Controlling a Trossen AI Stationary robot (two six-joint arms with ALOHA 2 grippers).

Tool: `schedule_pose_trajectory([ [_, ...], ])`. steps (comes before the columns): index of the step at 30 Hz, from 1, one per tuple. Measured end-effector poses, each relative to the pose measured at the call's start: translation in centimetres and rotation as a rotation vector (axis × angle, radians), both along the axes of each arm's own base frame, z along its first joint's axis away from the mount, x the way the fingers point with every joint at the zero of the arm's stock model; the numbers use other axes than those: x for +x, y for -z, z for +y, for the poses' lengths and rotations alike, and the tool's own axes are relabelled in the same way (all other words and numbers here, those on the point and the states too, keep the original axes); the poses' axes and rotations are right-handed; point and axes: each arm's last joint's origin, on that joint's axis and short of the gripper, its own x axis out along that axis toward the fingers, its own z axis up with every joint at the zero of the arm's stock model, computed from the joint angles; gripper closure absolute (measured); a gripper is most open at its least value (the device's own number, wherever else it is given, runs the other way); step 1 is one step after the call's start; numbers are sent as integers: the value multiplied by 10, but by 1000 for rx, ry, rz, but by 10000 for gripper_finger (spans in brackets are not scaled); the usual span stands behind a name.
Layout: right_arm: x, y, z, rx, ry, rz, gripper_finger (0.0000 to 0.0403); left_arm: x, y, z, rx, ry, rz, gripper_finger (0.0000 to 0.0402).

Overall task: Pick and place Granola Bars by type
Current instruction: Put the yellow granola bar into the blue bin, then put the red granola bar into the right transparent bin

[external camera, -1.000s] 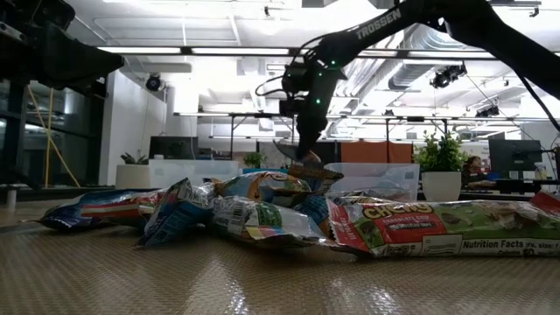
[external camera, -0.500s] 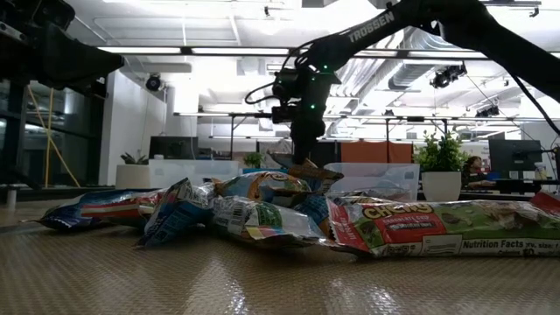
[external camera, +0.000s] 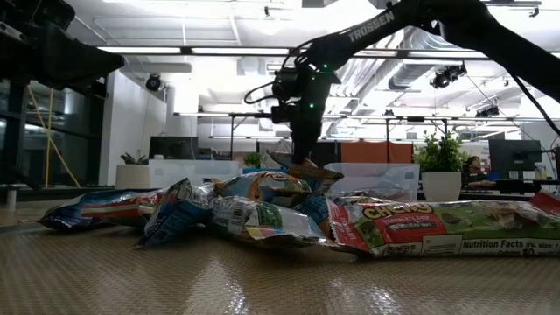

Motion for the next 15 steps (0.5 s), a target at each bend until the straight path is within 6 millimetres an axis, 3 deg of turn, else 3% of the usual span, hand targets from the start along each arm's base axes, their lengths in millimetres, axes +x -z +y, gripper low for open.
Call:
schedule_pose_trajectory([
  [15, 2, -4, 3, 0, 116, 5, 270, 0, 0, 0, 0, 0, 0, 400],
])
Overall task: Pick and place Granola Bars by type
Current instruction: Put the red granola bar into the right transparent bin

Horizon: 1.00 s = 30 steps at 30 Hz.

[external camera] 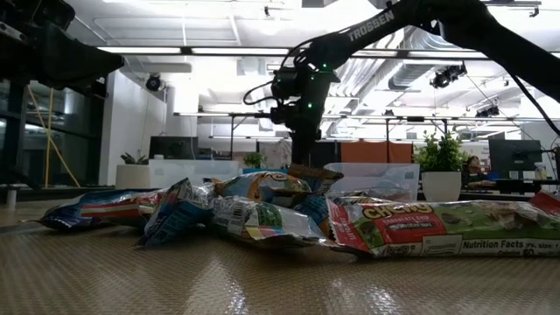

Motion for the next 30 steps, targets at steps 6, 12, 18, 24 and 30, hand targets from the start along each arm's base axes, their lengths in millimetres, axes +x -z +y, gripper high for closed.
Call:
schedule_pose_trajectory([
  [6, 9, -32, 13, -1, 30, -38, 261, 0, 0, 0, 0, 0, 0, 400],
  [12, 12, -70, 46, 174, 68, -58, 260, 0, 0, 0, 0, 0, 0, 400],
  [18, 12, -84, 103, 494, 52, 1, 260, 0, 0, 0, 0, 0, 0, 400],
  [24, 11, -84, 177, 588, -26, 159, 260, 0, 0, 0, 0, 0, 0, 400],
  [30, 9, -74, 256, 567, -98, 291, 260, 0, 0, 0, 0, 0, 0, 400],
])
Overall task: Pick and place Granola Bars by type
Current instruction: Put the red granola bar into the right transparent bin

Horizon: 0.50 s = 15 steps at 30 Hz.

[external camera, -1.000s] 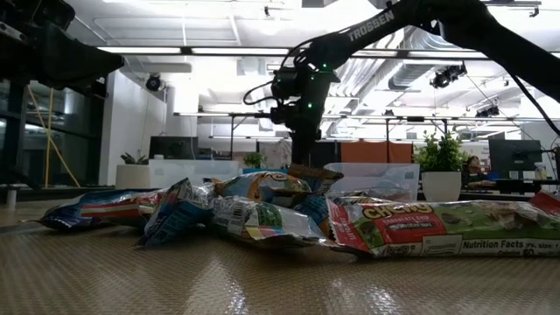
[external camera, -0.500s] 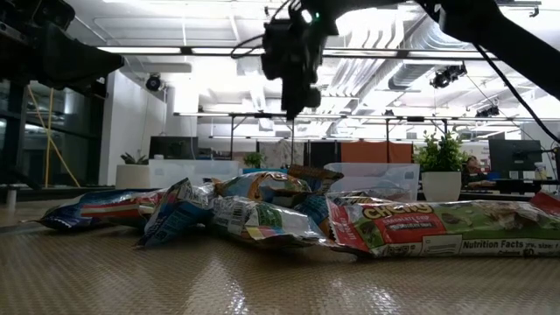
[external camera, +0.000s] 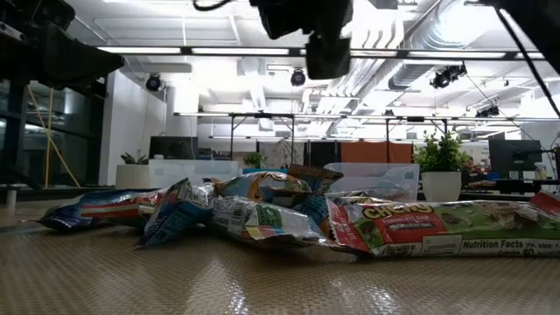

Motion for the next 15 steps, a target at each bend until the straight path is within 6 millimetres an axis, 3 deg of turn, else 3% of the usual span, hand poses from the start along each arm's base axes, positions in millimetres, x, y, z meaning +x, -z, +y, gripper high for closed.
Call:
schedule_pose_trajectory([
  [6, -11, 34, 63, -209, 60, 191, 258, 0, 0, 0, 0, 0, 0, 400],
  [11, -21, 70, 92, -316, 201, 283, 258, 0, 0, 0, 0, 0, 0, 400],
  [15, -26, 86, 119, -316, 163, 248, 258, 0, 0, 0, 0, 0, 0, 400],
])
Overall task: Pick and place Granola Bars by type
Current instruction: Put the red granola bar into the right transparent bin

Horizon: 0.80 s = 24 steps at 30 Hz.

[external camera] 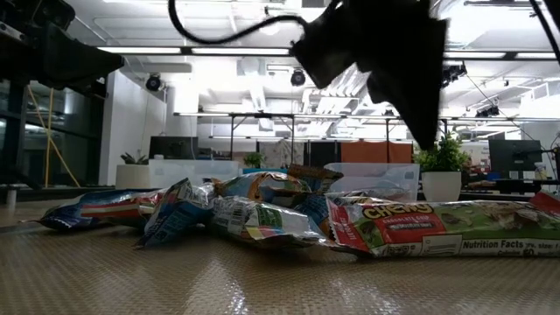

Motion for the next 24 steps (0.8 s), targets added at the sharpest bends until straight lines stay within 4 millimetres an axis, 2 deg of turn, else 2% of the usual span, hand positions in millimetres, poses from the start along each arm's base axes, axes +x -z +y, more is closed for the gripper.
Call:
schedule_pose_trajectory([
  [5, -5, 10, 33, 23, -163, -94, 258, 0, 0, 0, 0, 0, 0, 400],
  [9, -7, 12, 51, 6, -286, -175, 258, 0, 0, 0, 0, 0, 0, 400],
  [18, -8, 12, 73, -56, -413, -305, 256, 0, 0, 0, 0, 0, 0, 400],
  [24, -8, 11, 85, -38, -415, -361, 223, 0, 0, 0, 0, 0, 0, 400],
])
